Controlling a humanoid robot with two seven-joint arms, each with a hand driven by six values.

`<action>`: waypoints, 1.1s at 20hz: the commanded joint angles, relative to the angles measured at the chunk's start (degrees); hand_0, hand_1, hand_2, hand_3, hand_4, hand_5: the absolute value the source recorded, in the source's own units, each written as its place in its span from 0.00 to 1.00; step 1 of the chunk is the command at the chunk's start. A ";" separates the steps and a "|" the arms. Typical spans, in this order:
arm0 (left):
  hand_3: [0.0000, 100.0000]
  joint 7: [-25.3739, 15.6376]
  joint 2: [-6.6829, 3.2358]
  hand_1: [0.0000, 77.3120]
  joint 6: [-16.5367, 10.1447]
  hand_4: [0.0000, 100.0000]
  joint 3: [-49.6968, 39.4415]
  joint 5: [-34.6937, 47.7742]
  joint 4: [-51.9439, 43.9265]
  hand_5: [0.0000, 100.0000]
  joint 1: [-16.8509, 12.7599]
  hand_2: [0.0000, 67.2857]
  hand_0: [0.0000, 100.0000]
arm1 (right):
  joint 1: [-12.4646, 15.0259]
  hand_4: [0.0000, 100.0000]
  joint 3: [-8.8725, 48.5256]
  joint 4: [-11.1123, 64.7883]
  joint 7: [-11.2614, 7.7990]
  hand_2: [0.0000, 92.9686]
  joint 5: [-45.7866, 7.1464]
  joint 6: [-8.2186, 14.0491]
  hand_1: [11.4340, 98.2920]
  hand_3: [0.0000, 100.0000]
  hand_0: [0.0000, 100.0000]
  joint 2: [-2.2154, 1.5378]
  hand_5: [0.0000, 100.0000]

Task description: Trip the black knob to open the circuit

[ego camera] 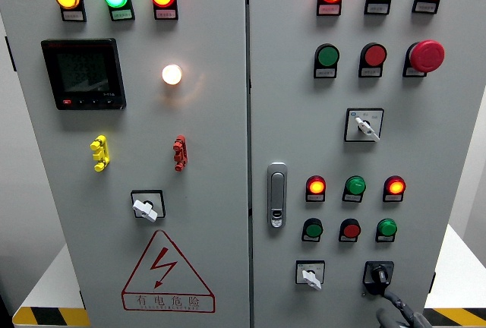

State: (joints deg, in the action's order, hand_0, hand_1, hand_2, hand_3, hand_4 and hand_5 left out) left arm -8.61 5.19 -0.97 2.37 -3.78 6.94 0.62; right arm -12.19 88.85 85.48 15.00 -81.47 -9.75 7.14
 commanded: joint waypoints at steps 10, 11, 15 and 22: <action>0.21 0.00 0.00 0.04 0.00 0.07 0.00 0.00 0.00 0.02 0.00 0.19 0.00 | -0.20 0.95 -0.17 1.10 1.17 0.03 0.09 -0.09 0.36 0.88 0.82 -0.20 1.00; 0.21 0.00 0.00 0.04 0.00 0.07 0.00 0.00 0.00 0.02 0.00 0.19 0.00 | -0.20 0.95 -0.17 1.36 1.17 0.03 0.09 -0.09 0.36 0.89 0.82 -0.20 1.00; 0.21 0.00 0.00 0.04 0.00 0.07 0.00 0.00 0.00 0.02 0.00 0.19 0.00 | -0.11 0.96 -0.17 1.45 1.26 0.02 0.00 -0.09 0.36 0.89 0.82 -0.46 1.00; 0.21 0.09 0.00 0.04 0.00 0.07 0.00 0.00 0.00 0.02 -0.09 0.19 0.00 | -0.11 0.96 -0.78 1.80 1.96 0.02 0.09 -0.09 0.36 0.89 0.82 -0.20 1.00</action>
State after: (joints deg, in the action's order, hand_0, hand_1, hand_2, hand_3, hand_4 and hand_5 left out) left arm -8.59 5.19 -0.97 2.37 -3.78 6.94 0.59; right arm -12.23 88.24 87.21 16.59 -81.38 -9.85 6.86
